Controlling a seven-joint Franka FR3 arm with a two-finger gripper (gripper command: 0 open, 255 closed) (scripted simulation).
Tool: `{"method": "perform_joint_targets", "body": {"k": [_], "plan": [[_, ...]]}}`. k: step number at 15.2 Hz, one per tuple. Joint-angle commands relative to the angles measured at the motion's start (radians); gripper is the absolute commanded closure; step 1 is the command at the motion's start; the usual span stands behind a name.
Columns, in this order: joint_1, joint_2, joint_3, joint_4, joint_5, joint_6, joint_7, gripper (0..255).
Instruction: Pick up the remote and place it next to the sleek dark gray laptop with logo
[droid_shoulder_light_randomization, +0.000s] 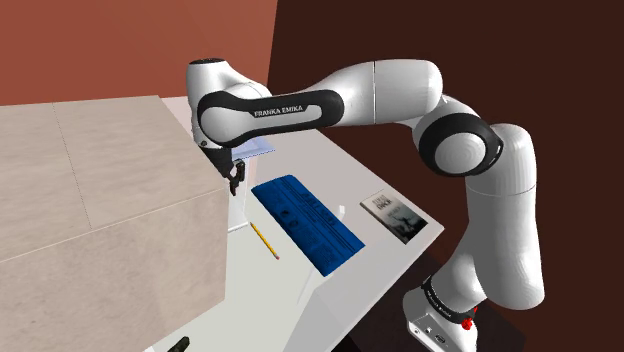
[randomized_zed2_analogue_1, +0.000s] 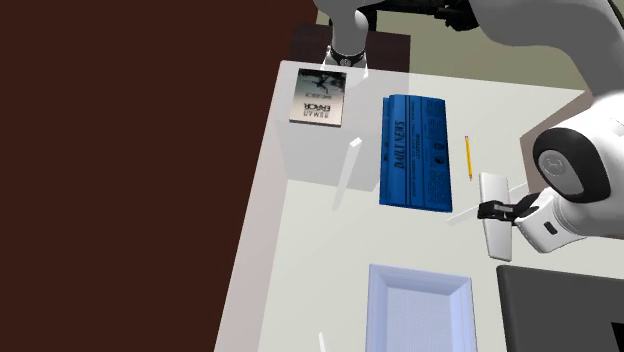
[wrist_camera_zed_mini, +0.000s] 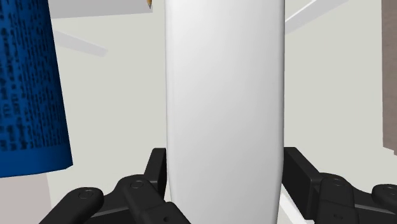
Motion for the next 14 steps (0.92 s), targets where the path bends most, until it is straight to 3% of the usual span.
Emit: {"method": "perform_joint_targets", "body": {"k": [1,8,9,14], "plan": [[0.0,0.008,-0.001,-0.003,-0.001,0.013,-0.001,255],[0.0,0.008,-0.001,-0.002,-0.001,0.013,-0.001,255],[0.0,0.008,-0.001,-0.003,-0.001,0.013,-0.001,0],[0.0,0.008,-0.001,-0.002,-0.001,0.013,-0.001,0]]}}
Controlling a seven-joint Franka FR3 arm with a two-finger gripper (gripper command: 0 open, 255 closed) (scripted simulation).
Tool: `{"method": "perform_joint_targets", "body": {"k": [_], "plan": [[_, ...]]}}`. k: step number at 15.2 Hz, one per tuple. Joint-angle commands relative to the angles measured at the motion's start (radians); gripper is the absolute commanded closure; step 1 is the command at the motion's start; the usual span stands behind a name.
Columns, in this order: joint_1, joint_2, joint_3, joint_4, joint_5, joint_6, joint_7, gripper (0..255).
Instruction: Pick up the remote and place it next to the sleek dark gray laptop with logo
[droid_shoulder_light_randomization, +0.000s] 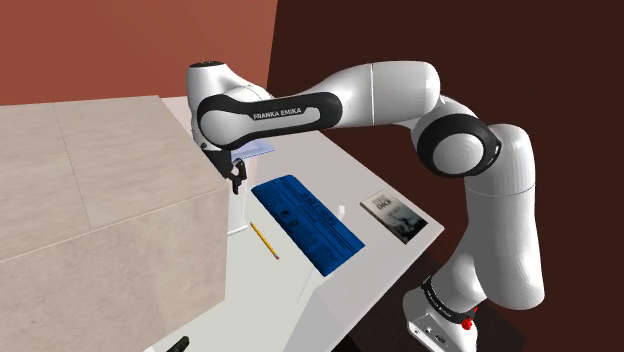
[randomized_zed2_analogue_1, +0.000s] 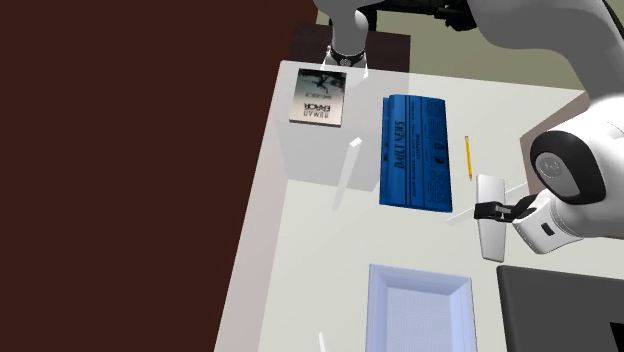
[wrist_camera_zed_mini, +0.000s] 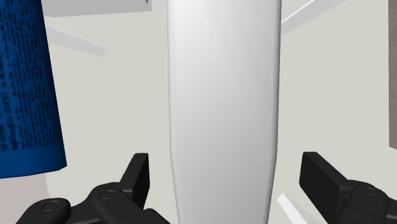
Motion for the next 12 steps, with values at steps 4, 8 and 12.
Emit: {"method": "perform_joint_targets", "body": {"k": [4,8,12], "plan": [[0.0,-0.003,0.0,0.122,0.001,-0.126,-0.001,0],[0.0,-0.003,0.0,0.122,0.001,-0.126,-0.001,0],[0.0,-0.003,0.0,0.122,0.001,-0.126,-0.001,0]]}}
